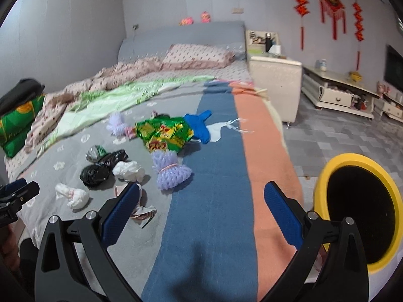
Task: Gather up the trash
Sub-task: 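Grasp the white tissue bundle with the left tool while the right tool grasps the purple bubble-wrap bundle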
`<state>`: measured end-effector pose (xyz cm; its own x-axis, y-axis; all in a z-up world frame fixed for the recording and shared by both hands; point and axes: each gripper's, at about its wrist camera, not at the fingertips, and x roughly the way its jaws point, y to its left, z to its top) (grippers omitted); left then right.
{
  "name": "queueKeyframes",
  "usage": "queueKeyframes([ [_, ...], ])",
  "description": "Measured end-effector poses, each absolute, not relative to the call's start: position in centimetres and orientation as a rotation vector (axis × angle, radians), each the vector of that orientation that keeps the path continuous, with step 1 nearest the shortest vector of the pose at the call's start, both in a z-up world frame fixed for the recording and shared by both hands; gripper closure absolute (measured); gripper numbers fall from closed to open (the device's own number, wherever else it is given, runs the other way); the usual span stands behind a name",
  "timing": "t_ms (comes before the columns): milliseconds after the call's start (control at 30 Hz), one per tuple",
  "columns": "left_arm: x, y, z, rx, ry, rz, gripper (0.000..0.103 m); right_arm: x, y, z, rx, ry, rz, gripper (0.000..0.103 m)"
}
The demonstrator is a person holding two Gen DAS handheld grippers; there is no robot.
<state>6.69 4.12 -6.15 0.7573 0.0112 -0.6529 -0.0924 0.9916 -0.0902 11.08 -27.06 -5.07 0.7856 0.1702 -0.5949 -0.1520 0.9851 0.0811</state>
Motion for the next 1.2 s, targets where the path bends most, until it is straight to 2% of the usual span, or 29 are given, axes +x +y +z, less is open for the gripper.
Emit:
queueKeyframes([
  [500, 13.0, 5.6, -10.6, -0.098, 0.83, 0.101, 0.007, 22.1, -22.6, -9.2, -0.06, 0.861, 0.246, 0.008],
  [867, 14.7, 6.3, -13.0, -0.088, 0.864, 0.115, 0.009, 25.0, -20.8, -12.5, -0.048, 0.885, 0.299, 0.008],
  [967, 15.0, 6.0, -13.3, -0.084, 0.861, 0.098, 0.016, 25.4, -20.5, -13.5, -0.056, 0.906, 0.311, 0.008],
  [1033, 15.1, 5.7, -13.4, -0.081, 0.856, 0.082, 0.027, 25.7, -20.5, -13.9, -0.047, 0.915, 0.316, 0.009],
  [1067, 15.1, 5.5, -13.5, -0.076, 0.852, 0.074, 0.029, 25.8, -20.5, -14.1, -0.041, 0.919, 0.326, 0.011],
  [1100, 15.1, 5.3, -13.5, -0.073, 0.85, 0.069, 0.034, 25.9, -20.5, -14.2, -0.039, 0.922, 0.33, 0.013],
  [1133, 15.1, 5.1, -13.6, -0.072, 0.846, 0.059, 0.041, 26.0, -20.4, -14.5, -0.034, 0.927, 0.334, 0.023],
  [1200, 15.0, 4.8, -13.7, -0.071, 0.839, 0.042, 0.047, 26.0, -20.5, -14.7, -0.026, 0.926, 0.333, 0.026],
])
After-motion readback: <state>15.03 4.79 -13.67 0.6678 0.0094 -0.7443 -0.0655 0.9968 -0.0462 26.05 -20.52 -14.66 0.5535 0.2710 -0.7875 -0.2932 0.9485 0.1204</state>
